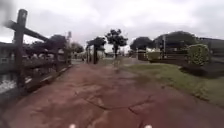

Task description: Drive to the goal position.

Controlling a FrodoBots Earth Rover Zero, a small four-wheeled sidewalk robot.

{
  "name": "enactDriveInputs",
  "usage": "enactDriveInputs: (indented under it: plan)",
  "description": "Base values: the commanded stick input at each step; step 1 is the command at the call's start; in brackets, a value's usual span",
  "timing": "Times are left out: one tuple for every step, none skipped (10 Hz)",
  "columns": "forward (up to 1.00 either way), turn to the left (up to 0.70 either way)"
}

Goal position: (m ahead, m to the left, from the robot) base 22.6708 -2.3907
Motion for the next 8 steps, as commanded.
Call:
enactDriveInputs:
  plan:
    - [0.85, 0.01]
    - [0.85, 0.01]
    - [0.85, 0.01]
    - [0.85, 0.01]
    - [0.85, 0.01]
    - [0.85, 0.01]
    - [0.85, 0.01]
    - [0.85, 0.01]
